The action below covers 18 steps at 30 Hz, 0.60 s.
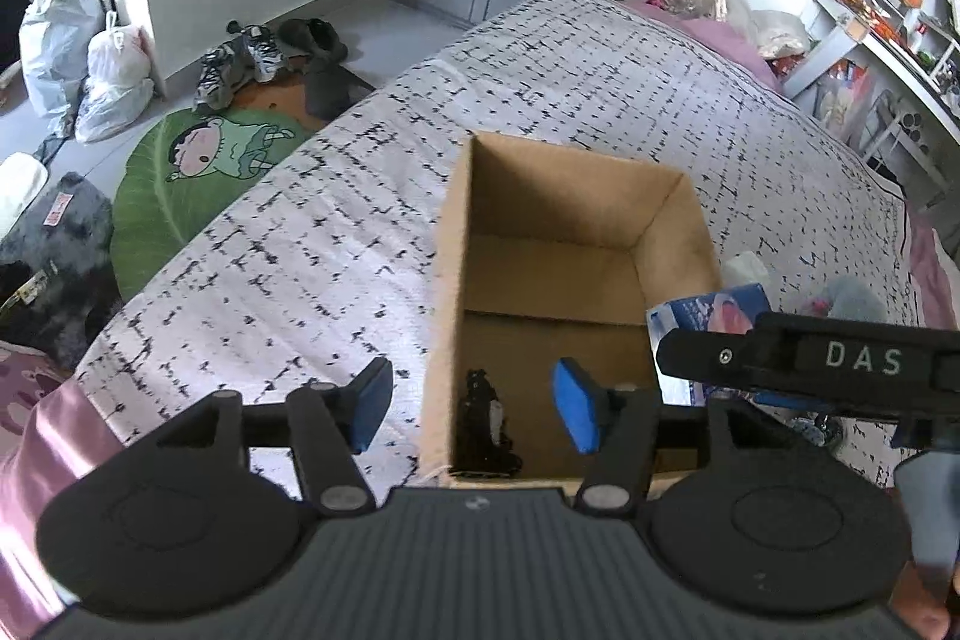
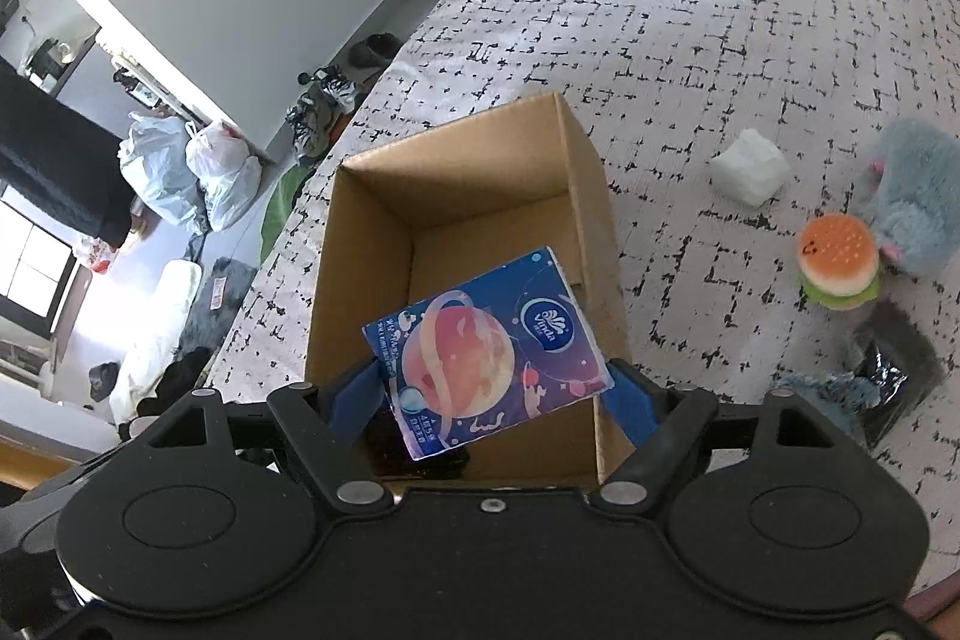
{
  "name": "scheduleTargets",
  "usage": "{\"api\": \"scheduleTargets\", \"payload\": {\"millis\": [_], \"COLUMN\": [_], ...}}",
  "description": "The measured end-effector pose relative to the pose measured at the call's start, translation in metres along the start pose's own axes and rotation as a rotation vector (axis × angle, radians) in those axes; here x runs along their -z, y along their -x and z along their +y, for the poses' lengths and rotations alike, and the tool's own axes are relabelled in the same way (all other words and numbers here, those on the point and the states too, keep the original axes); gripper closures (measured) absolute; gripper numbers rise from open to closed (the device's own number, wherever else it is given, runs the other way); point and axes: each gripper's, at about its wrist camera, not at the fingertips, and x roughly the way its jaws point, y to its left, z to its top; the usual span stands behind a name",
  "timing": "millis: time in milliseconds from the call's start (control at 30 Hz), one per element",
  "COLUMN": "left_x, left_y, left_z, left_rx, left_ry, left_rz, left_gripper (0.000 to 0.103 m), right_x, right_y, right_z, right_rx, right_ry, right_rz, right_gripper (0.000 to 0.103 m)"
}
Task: Organize soft objects
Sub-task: 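Carry both items over cardboard box and open both tools to drop them, then lift both open tools out of the cardboard box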
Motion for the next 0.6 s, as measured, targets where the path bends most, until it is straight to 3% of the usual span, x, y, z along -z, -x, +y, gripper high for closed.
{"api": "scheduleTargets", "payload": {"millis": [200,267,600], "left_x": [-0.003,-0.004,-0.003], "left_y": [0.010,0.014,0.030], "left_z": [0.007,0.006,-0.021], "left_rx": [-0.006,-0.007,0.002], "left_ry": [0.017,0.019,-0.004], "left_rz": [-0.007,-0.013,-0.037], "left_gripper": [0.043,0.037,0.030], "right_x": [-0.005,-0.006,-0.003], "right_y": [0.004,0.011,0.054], "right_z": [-0.002,-0.001,-0.025], "right_rx": [-0.050,-0.062,-0.028], "right_ry": [-0.035,-0.033,0.001], "right_rz": [0.008,0.001,-0.061], "right_gripper": [0.012,0.006,0.004]}}
